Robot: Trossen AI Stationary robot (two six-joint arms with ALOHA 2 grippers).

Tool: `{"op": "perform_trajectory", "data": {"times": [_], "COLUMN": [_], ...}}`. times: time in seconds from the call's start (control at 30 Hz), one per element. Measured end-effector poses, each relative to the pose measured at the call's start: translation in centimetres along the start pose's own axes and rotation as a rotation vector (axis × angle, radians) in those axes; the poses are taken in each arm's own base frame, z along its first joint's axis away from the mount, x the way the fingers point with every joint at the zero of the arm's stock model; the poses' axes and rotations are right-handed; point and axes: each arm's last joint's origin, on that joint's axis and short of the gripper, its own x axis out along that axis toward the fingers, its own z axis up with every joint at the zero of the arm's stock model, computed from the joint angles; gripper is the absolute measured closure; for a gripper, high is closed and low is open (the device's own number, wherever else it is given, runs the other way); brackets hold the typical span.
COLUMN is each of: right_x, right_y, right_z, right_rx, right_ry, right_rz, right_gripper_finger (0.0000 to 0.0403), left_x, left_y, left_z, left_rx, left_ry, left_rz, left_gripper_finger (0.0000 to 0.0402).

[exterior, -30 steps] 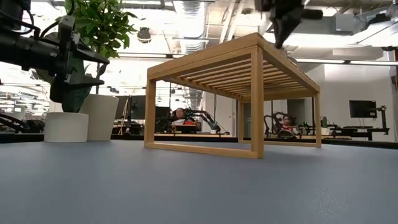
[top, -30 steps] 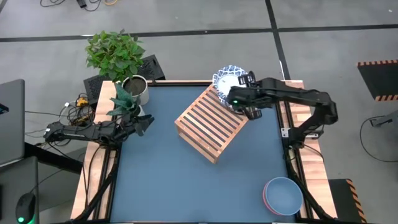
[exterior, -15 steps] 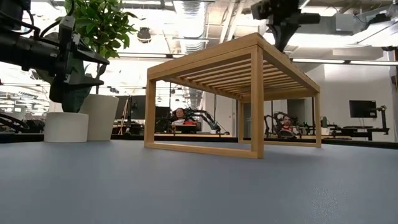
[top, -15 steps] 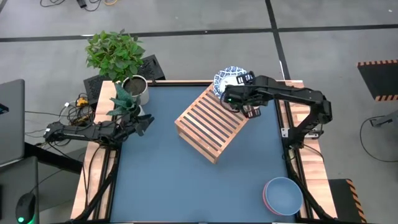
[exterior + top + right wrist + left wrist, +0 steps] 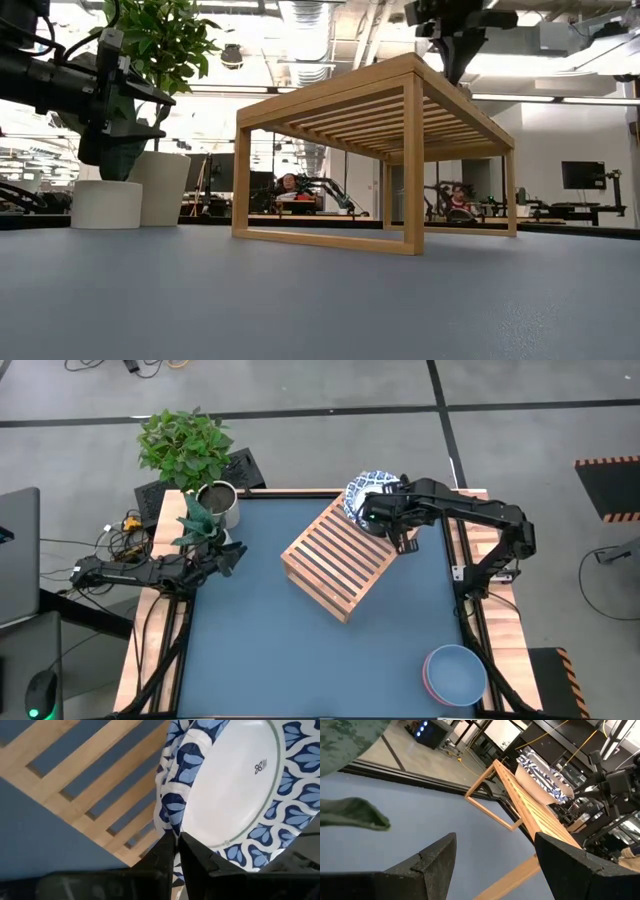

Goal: Place and stack bowls onto a shelf
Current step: Stack the white and blue patterned bowl on top of the white and blue patterned bowl on the shelf, then put the blue bowl on the shelf

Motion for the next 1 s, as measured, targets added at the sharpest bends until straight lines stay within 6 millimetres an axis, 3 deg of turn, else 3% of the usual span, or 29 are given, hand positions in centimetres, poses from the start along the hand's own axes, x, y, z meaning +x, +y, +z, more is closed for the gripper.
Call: {"op": "perform_trajectory", "data": {"times": [0.23, 0.43, 0.6, 0.83, 1.0], "right_x": [-0.3, -2.2, -3.0, -2.0, -2.7], "right_y": [0.0, -0.5, -0.8, -1.1, -1.1], "right_z": [-0.3, -0.9, -1.1, -0.8, -0.9], "right_rx": [-0.010, 0.020, 0.051, 0.090, 0.141], "right_ry": [-0.010, -0.079, -0.115, -0.093, -0.109], "right_rz": [-0.004, -0.033, -0.049, -0.008, -0.017], "right_gripper_finger": [0.0346, 0.0342, 0.0310, 0.0252, 0.0240], "left_x": [0.0, 0.0, 0.0, 0.0, 0.0], "left_y": [0.0, 0.0, 0.0, 0.0, 0.0], "left_z": [0.0, 0.0, 0.0, 0.0, 0.0], "left_rx": [0.011, 0.011, 0.011, 0.019, 0.019], "left_ry": [-0.001, -0.001, -0.002, -0.002, -0.001], "left_rz": [0.001, 0.002, 0.002, 0.002, 0.002], "left_gripper_finger": [0.0148, 0.0148, 0.0148, 0.0148, 0.0148]}}
